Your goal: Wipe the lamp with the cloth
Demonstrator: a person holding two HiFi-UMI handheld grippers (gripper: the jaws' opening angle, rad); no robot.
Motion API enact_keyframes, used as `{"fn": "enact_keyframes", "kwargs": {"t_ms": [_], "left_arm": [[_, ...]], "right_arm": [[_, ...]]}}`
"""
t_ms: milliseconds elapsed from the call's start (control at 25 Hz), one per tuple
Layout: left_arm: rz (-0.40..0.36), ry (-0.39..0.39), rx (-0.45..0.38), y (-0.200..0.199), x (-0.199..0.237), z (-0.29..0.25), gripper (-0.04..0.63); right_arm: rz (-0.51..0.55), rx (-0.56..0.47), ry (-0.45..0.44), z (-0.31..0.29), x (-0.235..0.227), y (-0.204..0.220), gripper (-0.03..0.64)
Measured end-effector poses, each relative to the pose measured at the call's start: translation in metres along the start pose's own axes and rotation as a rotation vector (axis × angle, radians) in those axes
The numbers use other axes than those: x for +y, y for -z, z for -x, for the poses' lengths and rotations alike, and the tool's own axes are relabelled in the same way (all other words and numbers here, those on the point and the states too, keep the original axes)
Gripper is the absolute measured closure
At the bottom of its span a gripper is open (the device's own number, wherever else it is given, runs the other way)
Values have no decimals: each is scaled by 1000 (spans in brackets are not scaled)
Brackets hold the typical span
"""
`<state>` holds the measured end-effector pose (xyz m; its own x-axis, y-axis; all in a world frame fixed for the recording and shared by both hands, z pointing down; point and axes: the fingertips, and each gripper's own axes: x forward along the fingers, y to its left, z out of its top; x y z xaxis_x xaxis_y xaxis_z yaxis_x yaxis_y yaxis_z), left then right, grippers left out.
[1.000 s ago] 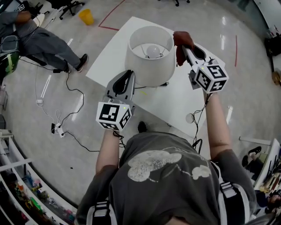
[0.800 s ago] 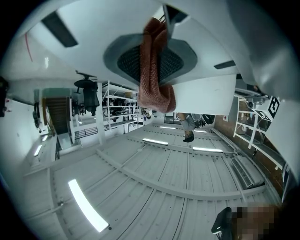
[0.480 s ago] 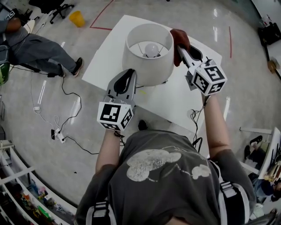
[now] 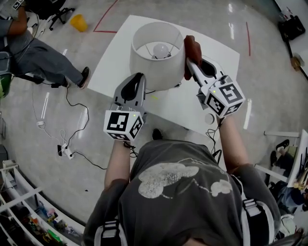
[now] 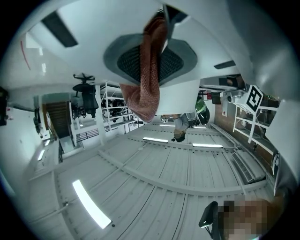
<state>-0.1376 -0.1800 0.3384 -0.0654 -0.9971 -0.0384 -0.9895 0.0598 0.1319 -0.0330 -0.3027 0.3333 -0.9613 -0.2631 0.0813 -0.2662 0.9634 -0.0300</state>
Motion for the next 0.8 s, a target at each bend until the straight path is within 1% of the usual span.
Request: {"fn": "enact_keyframes", "kwargs": {"t_ms": [280,560,680,800], "left_arm": [[15,11,-9,-1,2,3,584],[15,56,-14,-2,1,1,584],[10,70,-16,-2,2,0,584],[5,71,-14,-3,1,1,584]], "right_arm": [[-15,-28,-23,12,36,4,558],[-27,-30,-36,21,61,11,558],[-19,-22,-61,21,77,18,558],[-15,-4,-108,22,95,26,558]]}}
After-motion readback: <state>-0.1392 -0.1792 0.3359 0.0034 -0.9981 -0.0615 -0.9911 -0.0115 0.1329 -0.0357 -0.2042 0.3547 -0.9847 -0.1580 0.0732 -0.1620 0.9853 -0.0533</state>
